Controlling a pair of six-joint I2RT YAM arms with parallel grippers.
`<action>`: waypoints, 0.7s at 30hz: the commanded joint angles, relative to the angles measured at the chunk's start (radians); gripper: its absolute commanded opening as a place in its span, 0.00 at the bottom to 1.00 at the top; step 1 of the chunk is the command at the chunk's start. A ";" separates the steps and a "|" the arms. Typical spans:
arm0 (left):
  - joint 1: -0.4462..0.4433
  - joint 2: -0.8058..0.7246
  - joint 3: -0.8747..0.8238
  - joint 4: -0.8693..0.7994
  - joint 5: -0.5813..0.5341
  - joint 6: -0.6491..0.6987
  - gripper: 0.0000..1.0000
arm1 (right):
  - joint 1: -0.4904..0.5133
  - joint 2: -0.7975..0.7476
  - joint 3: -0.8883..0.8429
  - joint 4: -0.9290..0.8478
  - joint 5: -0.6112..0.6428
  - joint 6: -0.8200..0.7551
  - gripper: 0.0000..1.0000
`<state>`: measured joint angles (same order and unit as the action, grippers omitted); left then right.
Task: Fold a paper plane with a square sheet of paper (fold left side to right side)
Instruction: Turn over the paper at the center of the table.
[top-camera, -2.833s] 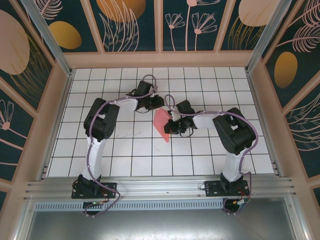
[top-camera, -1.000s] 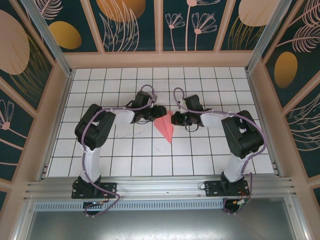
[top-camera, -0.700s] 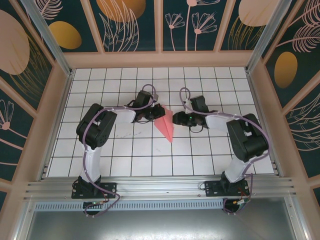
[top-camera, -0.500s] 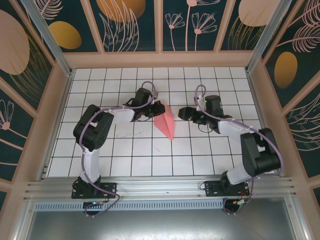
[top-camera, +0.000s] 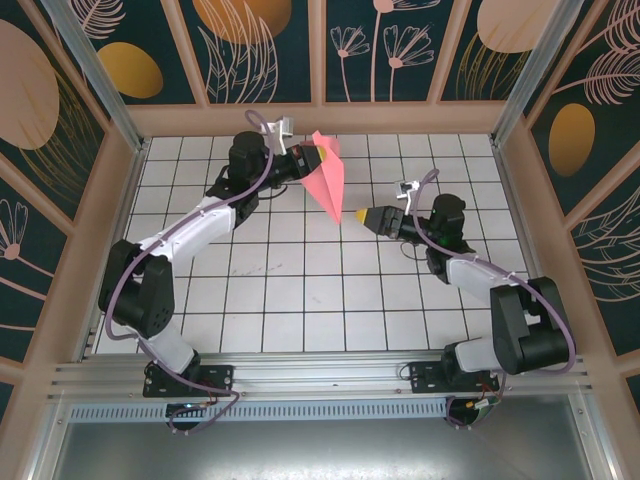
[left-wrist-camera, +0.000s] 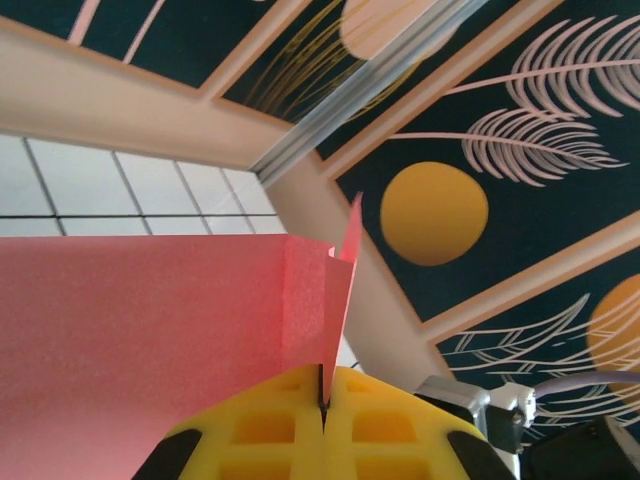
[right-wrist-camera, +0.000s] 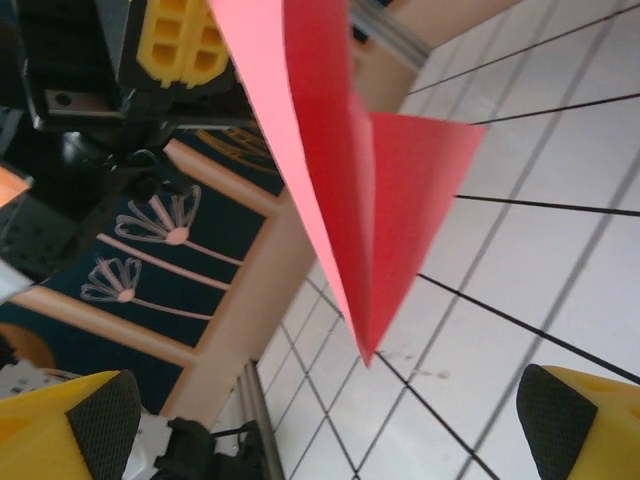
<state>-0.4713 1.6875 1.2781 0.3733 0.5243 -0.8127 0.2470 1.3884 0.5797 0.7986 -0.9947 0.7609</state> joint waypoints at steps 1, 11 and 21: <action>-0.003 -0.020 0.006 0.100 0.052 -0.070 0.00 | 0.035 0.047 0.045 0.182 -0.055 0.083 0.99; -0.004 -0.045 -0.034 0.187 0.093 -0.143 0.01 | 0.082 0.190 0.132 0.323 -0.039 0.190 0.99; -0.004 -0.025 -0.062 0.234 0.118 -0.198 0.01 | 0.068 0.202 0.190 0.294 -0.023 0.181 0.74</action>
<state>-0.4721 1.6703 1.2285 0.5430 0.6121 -0.9810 0.3218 1.5833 0.7357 1.0489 -1.0149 0.9501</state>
